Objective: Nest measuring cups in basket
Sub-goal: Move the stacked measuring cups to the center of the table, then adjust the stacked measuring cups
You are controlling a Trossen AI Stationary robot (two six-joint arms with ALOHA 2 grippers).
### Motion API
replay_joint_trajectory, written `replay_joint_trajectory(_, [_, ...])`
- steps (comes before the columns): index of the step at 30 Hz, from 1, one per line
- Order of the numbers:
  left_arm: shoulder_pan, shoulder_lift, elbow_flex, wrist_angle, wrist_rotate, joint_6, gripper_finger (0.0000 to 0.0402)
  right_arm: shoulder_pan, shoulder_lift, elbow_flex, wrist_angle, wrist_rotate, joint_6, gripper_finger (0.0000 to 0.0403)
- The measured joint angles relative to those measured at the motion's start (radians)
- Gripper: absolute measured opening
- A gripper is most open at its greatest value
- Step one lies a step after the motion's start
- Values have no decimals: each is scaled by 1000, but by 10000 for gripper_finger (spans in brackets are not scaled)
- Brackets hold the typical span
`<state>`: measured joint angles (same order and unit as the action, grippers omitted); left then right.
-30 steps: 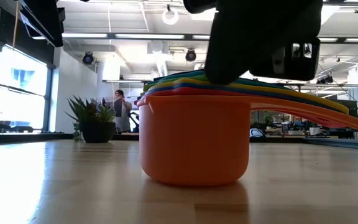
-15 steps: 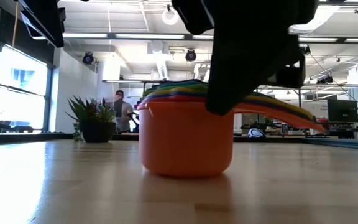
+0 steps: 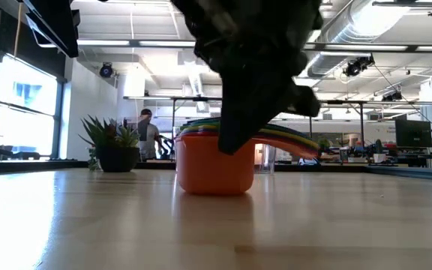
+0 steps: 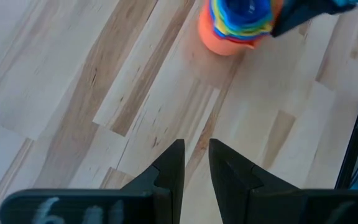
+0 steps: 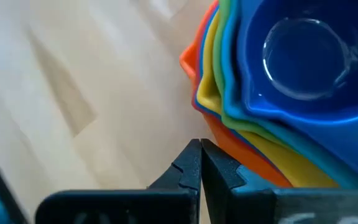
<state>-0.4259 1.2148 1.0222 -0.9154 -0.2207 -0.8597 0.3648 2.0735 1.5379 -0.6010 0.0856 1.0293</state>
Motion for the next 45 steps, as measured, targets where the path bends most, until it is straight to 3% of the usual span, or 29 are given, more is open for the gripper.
replay_joint_trajectory(11, [0, 0, 0, 0, 0, 26, 62, -109, 0, 0, -3, -50, -69, 0])
replay_joint_trajectory(21, [0, 0, 1, 6, 0, 23, 62, -78, -80, 0, -58, -63, -12, 0])
replay_joint_trajectory(33, [0, 47, 1, 314, -4, 165, 62, -116, -266, 0, -298, 99, -92, 0])
replay_joint_trajectory(41, [11, 144, 1, 450, -11, 285, 62, -245, -366, 1, -394, 119, -224, 0])
replay_joint_trajectory(45, [37, 225, 1, 472, -10, 288, 62, -317, -368, 1, -412, 65, -313, 0])
